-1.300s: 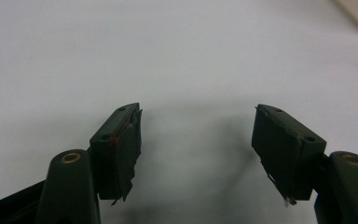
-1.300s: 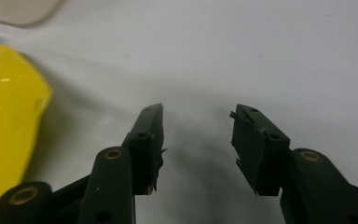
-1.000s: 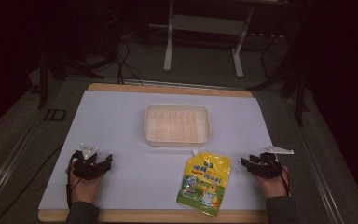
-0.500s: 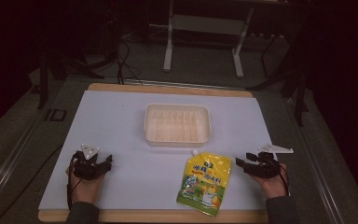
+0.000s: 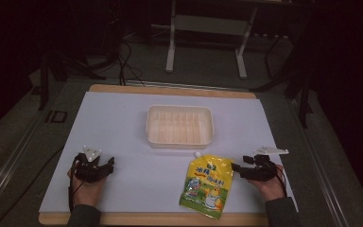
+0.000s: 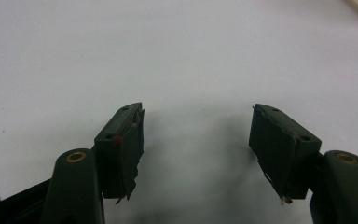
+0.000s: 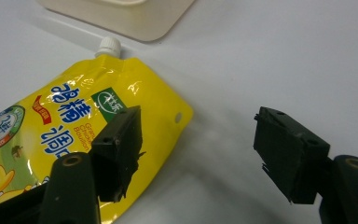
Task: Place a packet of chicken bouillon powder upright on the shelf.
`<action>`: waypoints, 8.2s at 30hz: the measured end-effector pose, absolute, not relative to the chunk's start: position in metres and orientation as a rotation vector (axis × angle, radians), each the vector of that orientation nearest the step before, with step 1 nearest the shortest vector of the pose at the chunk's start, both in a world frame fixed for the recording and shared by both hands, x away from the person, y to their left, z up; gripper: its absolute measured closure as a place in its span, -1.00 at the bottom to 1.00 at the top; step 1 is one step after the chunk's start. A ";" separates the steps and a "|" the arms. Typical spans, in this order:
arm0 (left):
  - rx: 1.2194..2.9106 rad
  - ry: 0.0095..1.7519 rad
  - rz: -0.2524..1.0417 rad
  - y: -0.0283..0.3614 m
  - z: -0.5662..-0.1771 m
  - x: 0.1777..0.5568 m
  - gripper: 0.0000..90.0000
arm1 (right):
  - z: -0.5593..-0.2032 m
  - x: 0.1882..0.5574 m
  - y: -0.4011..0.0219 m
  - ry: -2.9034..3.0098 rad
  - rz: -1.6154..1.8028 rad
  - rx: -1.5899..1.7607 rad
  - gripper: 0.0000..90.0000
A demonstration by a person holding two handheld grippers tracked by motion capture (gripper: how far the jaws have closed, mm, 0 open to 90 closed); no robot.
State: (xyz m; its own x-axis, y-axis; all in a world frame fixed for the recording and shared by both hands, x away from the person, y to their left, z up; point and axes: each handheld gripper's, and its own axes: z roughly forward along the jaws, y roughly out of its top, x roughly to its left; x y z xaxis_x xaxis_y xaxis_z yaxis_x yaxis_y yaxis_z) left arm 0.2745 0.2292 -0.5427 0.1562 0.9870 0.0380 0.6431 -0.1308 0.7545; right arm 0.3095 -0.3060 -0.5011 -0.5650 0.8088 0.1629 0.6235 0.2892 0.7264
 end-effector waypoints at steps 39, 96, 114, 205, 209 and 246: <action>1.846 1.550 0.764 0.228 -0.543 0.274 -0.24 | -0.526 0.319 -0.272 2.545 1.170 1.288 -0.05; 1.851 1.552 0.773 0.227 -0.543 0.274 -0.25 | -0.412 0.323 -0.277 2.334 1.326 1.073 1.00; 1.857 1.549 0.780 0.227 -0.543 0.274 -0.25 | -0.404 0.306 -0.299 2.431 1.362 0.988 0.99; 1.853 1.551 0.791 0.226 -0.543 0.273 -0.25 | -0.393 0.291 -0.269 2.230 1.850 1.011 1.00; 1.853 1.551 0.789 0.226 -0.543 0.273 -0.26 | -0.390 0.292 -0.267 2.220 1.851 1.004 1.00; 1.853 1.550 0.787 0.226 -0.543 0.273 -0.26 | -0.383 0.318 -0.243 2.127 1.832 1.009 1.00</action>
